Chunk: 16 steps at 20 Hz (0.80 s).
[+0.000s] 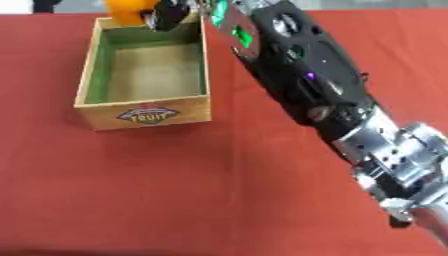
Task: Pick up objects on the table and place them in the box.
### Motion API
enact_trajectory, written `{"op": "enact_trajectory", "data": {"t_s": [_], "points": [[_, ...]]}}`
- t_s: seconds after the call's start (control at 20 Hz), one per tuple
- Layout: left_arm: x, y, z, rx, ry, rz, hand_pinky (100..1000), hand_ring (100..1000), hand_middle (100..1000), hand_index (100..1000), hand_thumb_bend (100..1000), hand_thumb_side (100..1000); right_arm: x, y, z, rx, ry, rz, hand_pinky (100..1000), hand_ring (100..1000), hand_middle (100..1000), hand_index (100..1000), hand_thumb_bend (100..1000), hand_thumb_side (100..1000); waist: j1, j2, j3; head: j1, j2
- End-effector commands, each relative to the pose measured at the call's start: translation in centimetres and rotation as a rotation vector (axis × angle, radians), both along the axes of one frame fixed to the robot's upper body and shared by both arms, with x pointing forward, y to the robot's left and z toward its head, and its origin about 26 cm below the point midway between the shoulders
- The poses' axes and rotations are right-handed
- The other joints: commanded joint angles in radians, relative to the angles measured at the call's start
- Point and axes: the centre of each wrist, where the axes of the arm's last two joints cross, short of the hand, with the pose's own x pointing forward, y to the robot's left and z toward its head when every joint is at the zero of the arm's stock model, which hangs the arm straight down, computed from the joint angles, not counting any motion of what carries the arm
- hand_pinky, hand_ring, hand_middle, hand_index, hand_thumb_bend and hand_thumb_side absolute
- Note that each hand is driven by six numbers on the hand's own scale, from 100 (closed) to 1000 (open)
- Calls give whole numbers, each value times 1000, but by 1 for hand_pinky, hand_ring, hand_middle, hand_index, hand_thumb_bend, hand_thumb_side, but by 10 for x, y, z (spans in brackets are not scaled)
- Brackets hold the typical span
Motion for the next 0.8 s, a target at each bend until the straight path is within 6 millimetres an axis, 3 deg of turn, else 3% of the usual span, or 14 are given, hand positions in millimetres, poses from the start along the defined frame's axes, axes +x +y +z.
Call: {"op": "enact_trajectory", "data": {"t_s": [0.05,0.25,0.4,0.75,0.8], "points": [[-3,0,10,13,-37,-6,579,605,639,779,100,869,6,2,-1,5,-6,-18,665,614,352,559,100,238,4,-18,5,-5,-12],[-3,0,10,12,-37,-6,578,604,639,779,100,869,12,2,-12,-17,22,-19,683,635,380,600,100,230,3,-15,8,-10,-11],[-3,-1,10,11,-38,-8,578,604,639,779,100,868,15,5,-19,-57,72,-4,718,679,448,691,100,202,2,-13,9,-16,-15],[-3,-1,10,8,-37,-9,578,604,639,779,100,866,22,9,-30,-185,172,18,788,820,706,884,100,112,0,-11,13,-23,-21],[-3,-1,10,8,-37,-8,578,604,639,779,100,866,23,8,-31,-198,178,16,800,840,744,928,100,142,0,-11,13,-23,-21]]}}
